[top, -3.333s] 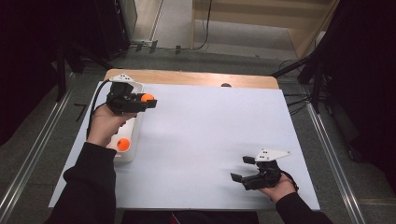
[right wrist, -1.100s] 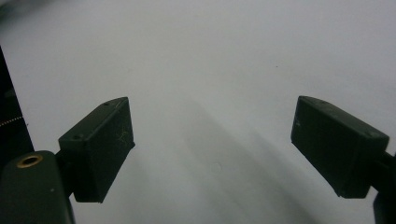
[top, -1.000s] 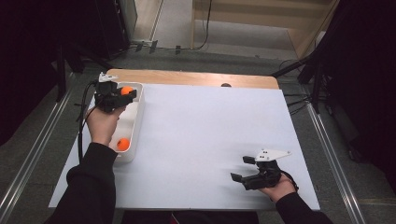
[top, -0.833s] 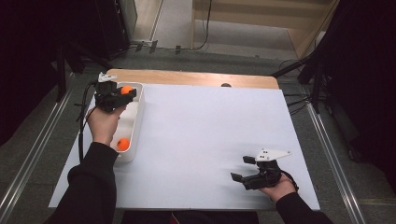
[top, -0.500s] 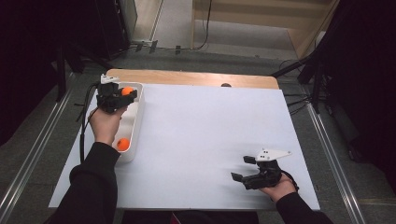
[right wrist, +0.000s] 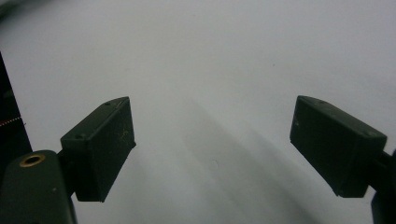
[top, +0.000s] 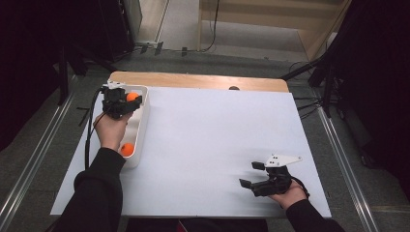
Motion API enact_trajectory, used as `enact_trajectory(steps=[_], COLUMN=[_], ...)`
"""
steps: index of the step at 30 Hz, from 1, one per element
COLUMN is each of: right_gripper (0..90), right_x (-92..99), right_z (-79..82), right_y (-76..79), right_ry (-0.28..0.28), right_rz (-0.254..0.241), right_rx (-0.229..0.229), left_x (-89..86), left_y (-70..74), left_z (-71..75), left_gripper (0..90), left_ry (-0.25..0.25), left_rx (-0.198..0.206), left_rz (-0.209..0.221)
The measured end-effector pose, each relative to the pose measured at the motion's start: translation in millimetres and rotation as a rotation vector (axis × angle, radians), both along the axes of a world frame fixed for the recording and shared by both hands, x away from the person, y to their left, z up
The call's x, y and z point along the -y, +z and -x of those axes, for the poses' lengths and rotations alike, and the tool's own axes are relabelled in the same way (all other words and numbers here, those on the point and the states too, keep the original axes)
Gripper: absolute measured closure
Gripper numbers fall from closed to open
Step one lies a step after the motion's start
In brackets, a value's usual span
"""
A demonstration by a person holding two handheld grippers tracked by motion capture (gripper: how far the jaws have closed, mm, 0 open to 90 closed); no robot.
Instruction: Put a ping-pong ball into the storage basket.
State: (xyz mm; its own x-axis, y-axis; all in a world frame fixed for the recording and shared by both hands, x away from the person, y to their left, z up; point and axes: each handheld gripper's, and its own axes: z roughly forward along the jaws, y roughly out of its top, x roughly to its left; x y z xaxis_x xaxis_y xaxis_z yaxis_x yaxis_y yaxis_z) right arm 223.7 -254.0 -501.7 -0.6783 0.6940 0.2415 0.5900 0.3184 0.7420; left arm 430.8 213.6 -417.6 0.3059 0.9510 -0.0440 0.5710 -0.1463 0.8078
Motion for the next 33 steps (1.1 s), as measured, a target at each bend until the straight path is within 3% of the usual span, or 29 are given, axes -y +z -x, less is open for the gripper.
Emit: enact_trajectory(steps=[10, 14, 18, 21, 25, 33], right_gripper=[12.3, 12.3, 12.3, 12.4, 12.3, 12.4], right_x=[0.2, 0.1, 0.2, 0.1, -0.5, -0.2], right_z=[0.1, 0.2, 0.4, -0.1, 0.2, -0.3], right_y=[-0.1, -0.1, 0.3, 0.2, 0.3, 0.1], right_ry=[-0.004, -0.003, -0.006, -0.004, -0.002, -0.003], right_rz=[0.001, 0.001, -0.003, -0.003, -0.004, -0.002], right_rx=[-0.006, -0.005, -0.006, -0.003, -0.008, -0.002], left_x=[-1.3, -2.0, -5.9, -10.0, -12.8, -11.4], left_y=[-0.5, -0.6, 0.7, 1.4, 3.6, 10.7], left_z=[-1.0, -1.9, -4.2, -5.4, -4.7, -2.2], left_gripper=[50.6, 50.2, 37.1, 30.0, 29.4, 29.3], left_ry=[0.019, 0.024, 0.043, 0.042, 0.026, -0.016], left_rx=[-0.024, -0.031, -0.057, -0.07, -0.076, -0.082], left_rz=[-0.005, 0.012, 0.062, 0.1, 0.113, 0.107])
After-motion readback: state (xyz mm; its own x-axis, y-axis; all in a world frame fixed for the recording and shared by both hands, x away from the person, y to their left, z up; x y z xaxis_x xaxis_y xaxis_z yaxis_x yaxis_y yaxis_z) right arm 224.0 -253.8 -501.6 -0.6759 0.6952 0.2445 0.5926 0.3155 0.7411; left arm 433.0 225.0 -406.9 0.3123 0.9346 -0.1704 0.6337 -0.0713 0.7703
